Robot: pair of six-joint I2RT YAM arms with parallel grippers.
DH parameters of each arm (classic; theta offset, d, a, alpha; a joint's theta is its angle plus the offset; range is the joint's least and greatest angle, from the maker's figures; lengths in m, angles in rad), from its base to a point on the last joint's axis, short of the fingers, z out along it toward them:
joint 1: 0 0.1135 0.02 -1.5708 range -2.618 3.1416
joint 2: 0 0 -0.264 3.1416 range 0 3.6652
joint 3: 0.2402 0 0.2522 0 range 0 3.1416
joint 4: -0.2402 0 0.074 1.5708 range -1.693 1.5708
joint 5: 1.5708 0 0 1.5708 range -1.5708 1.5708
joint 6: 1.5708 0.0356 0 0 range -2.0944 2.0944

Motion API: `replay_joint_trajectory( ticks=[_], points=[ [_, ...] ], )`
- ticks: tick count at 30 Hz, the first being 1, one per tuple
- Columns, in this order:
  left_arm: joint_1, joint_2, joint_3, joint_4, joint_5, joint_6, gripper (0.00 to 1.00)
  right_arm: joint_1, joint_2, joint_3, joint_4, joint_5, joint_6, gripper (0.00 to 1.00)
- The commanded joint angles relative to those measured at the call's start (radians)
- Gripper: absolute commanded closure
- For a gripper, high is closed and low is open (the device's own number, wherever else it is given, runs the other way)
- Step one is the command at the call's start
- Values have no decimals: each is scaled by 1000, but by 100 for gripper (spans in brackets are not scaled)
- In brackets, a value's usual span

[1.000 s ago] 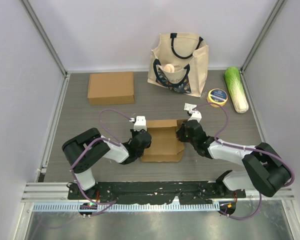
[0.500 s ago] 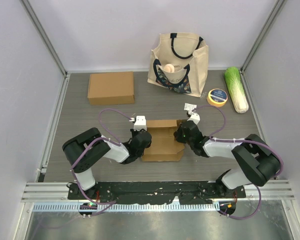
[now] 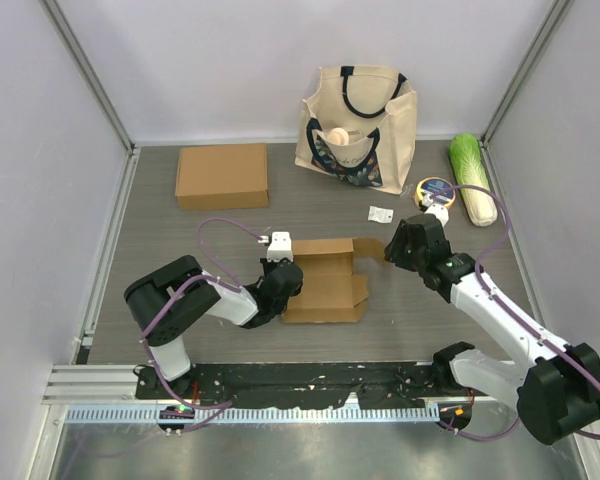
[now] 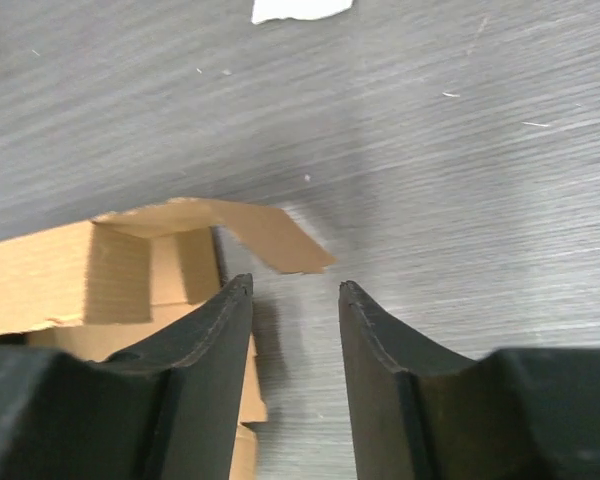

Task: Fold the paper box

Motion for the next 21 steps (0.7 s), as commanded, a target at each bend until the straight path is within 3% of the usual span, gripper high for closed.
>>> replay_joint_trajectory(
  ticks=[1,7,10,12,17,18,21],
  points=[
    [0,-10,-27,-85,14,-11,100,-26,30,43,-99,-76,-126,48],
    [0,-10,-28,-85,14,-11,100,-26,146,65,-21,-126,-224,45],
    [0,-7,-25,-86,17,-9,100,-26,191,63,61,-138,-270,49],
    [0,-13,-22,-95,26,0,100,-18,206,51,117,-152,-280,61],
    [0,-39,-33,-94,20,20,100,-8,212,0,246,-173,-266,77],
    [0,-37,-37,-82,14,28,100,-2,217,-7,255,-170,-263,86],
    [0,-31,-33,-82,-31,48,100,34,216,-1,253,-161,-240,99]
  ],
)
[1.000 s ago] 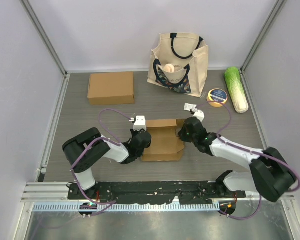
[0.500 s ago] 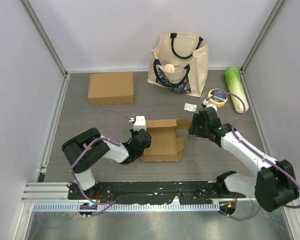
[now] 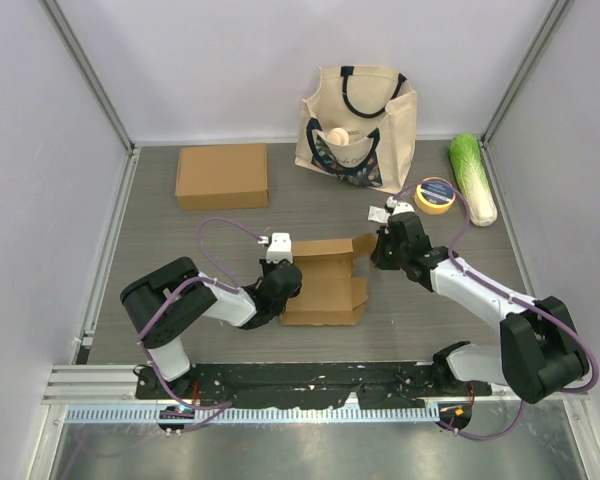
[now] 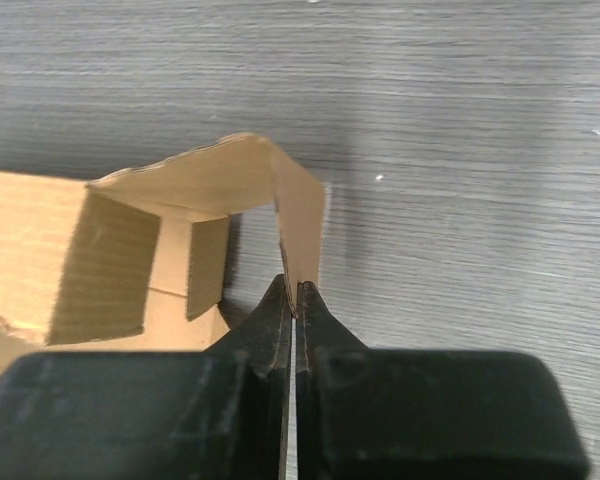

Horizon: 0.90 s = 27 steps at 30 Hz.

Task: Fold the paper box

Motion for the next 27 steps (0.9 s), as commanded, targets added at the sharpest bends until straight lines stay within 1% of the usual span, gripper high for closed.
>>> replay_joint_trajectory(
  ticks=[1,2,4,5,6,7,8,9,11,12,14,15,16,17,19,20,22,23,25,26,27],
  points=[
    [0,-10,-20,-61,-38,48,100,49,-10,5,88,17,22,99],
    [-2,-25,-17,-61,-12,52,85,66,-17,8,72,35,30,99],
    [0,-62,-19,-82,29,39,65,92,-36,4,68,66,36,99],
    [0,-88,-28,-130,55,23,51,91,-40,-2,76,69,37,99],
    [0,-162,-37,-154,98,-8,46,89,-42,-12,79,72,30,99],
    [0,-201,-48,-181,117,-30,41,91,-36,-12,77,84,24,99],
    [0,-255,-69,-249,130,-39,36,91,-33,-12,71,89,24,99],
    [0,-355,-83,-283,164,-51,34,89,-30,-12,73,89,19,99],
    [0,-479,-124,-402,195,-99,29,92,-23,-13,73,97,25,99],
    [0,-613,-137,-450,207,-114,29,92,-23,-13,76,98,33,99],
    [0,-752,-184,-571,259,-162,30,91,-23,-10,82,103,53,99],
    [0,-834,-203,-602,267,-177,30,94,-25,-6,81,110,60,99],
    [1,-972,-221,-631,293,-188,30,98,-26,-2,79,117,74,99],
    [1,-1046,-255,-655,318,-195,32,98,-22,1,77,114,80,99],
    [3,-1164,-286,-640,409,-177,36,101,-16,7,76,121,100,99],
    [3,-1174,-305,-582,458,-157,40,109,-14,10,74,121,115,99],
    [1,-1133,-306,-493,529,-125,46,117,0,16,76,114,134,99],
    [1,-1037,-278,-413,598,-116,51,121,4,19,77,117,146,99],
    [0,-885,-235,-316,672,-84,57,135,24,30,79,124,154,99],
    [-5,-714,-170,-246,727,-82,69,141,33,36,74,127,157,99],
    [-8,-633,-140,-200,752,-82,75,153,39,44,76,143,160,99]
  ],
)
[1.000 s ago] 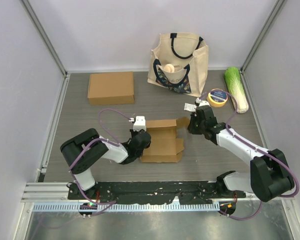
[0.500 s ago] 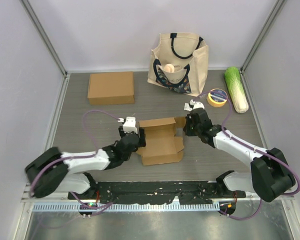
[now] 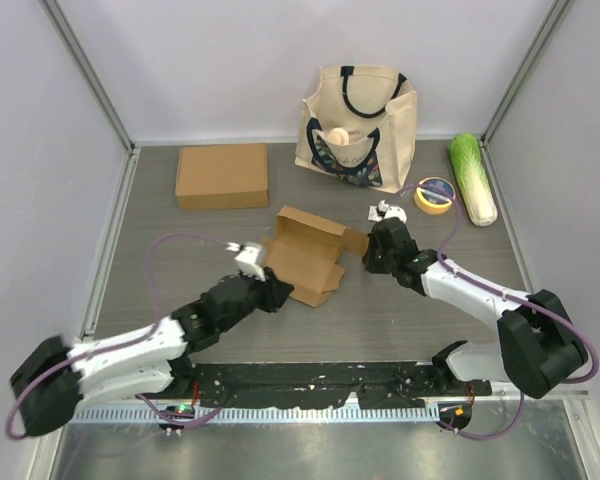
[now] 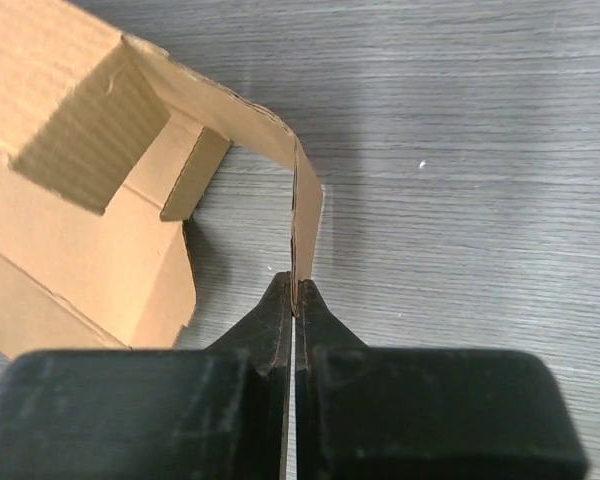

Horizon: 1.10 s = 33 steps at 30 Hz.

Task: Fold the paper box

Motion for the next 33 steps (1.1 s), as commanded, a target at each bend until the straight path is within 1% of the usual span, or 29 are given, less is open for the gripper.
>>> replay_joint_trajectory(
  ticks=[1,2,3,4,6,7,8,9,11,16,19,22,25,28,30,33],
  points=[
    [-14,390,150,282,241,44,83,35,36,55,42,51,46,99],
    [-17,524,198,371,250,39,85,42,41,58,37,56,46,99],
    [-16,577,224,402,259,31,87,47,46,64,36,60,48,99],
    [-22,629,253,422,259,30,91,52,49,67,36,66,48,99],
    [-23,741,311,442,214,19,97,58,50,69,34,79,40,99],
    [-22,762,319,472,195,8,100,62,50,69,31,89,37,99],
    [-22,780,313,489,184,5,100,62,52,73,28,94,33,99],
    [-22,801,309,500,142,-1,100,64,50,77,24,96,33,99],
    [-20,812,298,482,101,-9,100,65,52,83,16,97,27,99],
    [0,870,318,434,55,-24,100,70,47,95,-2,91,25,99],
    [13,933,322,472,41,-24,100,82,47,96,-1,102,26,99],
    [17,1011,362,473,46,-15,100,98,64,106,-9,105,33,99],
    [18,1044,376,479,66,-38,100,121,81,130,-19,97,75,99],
    [17,1053,361,505,64,-50,100,160,95,144,-15,102,160,99],
    [18,1053,356,506,66,-50,100,183,107,147,-16,148,264,99],
    [17,1056,351,520,75,-53,100,194,139,123,42,162,371,97]
  ],
)
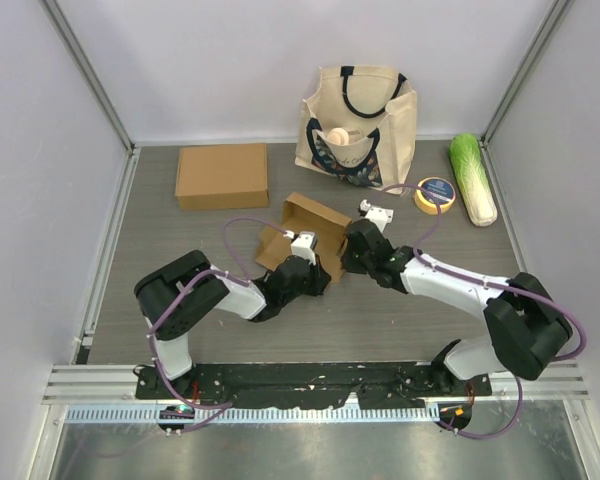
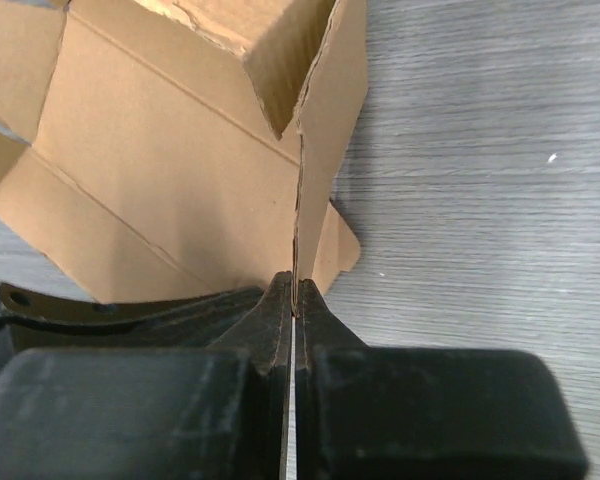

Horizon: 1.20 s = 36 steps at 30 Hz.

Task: Fold the paper box

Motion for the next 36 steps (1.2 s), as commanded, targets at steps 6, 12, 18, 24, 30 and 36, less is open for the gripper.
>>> replay_joint_trajectory(
  ticks=[6,12,18,24,30,36],
  points=[
    [5,31,-35,75,-7,-28,100,59,111,11,184,91,162,92],
    [4,52,-51,104,-1,-37,100,29,67,-1,231,-95,-74,55],
    [7,61,-57,112,-2,-46,100,-33,-63,-43,186,-366,-80,48],
    [8,60,-57,106,-1,-44,100,-79,-307,20,-59,-274,-79,41],
    [8,67,-51,107,8,-49,100,-419,-255,91,-252,-121,-115,39],
    [10,72,-45,111,19,-48,100,-368,-27,77,-99,-113,-315,41]
  ],
)
